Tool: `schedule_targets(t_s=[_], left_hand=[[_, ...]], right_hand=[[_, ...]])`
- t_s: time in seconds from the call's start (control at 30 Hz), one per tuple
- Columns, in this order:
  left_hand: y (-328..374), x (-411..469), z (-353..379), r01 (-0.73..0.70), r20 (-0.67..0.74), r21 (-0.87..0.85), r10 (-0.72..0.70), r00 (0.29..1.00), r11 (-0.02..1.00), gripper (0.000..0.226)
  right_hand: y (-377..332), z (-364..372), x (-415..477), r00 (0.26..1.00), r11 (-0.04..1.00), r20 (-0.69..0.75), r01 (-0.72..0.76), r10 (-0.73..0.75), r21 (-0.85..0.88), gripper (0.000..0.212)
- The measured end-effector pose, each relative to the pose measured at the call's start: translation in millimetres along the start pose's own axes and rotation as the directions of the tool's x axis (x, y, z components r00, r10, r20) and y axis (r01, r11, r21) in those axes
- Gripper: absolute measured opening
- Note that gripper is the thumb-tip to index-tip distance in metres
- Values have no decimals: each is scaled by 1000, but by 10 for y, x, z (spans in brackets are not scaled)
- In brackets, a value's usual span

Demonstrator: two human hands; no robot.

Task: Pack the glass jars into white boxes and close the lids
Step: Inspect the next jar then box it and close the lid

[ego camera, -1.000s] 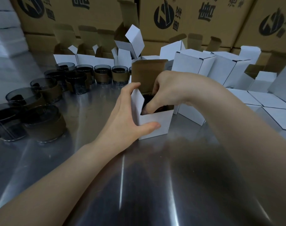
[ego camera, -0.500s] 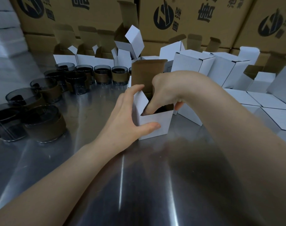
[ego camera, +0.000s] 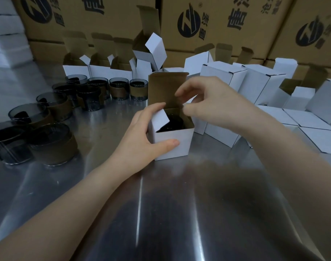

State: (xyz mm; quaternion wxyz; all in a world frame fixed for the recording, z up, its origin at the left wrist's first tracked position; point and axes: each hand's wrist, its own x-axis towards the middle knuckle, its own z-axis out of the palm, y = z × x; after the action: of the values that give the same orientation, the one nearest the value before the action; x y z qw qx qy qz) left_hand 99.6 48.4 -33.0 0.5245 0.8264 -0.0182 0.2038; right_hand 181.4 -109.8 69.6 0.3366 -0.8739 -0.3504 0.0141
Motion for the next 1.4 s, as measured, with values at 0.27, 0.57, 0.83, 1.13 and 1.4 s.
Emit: schedule_targets(t_s=[0.27, 0.57, 0.83, 1.13, 1.4], left_hand=[[136, 19, -26, 38, -77, -105, -47, 996, 994, 33], [162, 44, 18, -27, -186, -354, -42, 982, 935, 54], [175, 14, -10, -137, -198, -221, 93, 976, 966, 37], [131, -9, -98, -119, -70, -263, 104, 992, 957, 43], [94, 12, -111, -140, -82, -209, 125, 989, 968, 25]], right_hand=[[238, 218, -66, 989, 991, -99, 113, -107, 65, 22], [384, 274, -58, 997, 931, -71, 40, -15, 363, 82], [454, 256, -128, 983, 866, -134, 175, -126, 469, 28], [539, 203, -114, 980, 855, -103, 199, -170, 478, 16], [548, 200, -122, 970, 864, -89, 243, -227, 441, 16]])
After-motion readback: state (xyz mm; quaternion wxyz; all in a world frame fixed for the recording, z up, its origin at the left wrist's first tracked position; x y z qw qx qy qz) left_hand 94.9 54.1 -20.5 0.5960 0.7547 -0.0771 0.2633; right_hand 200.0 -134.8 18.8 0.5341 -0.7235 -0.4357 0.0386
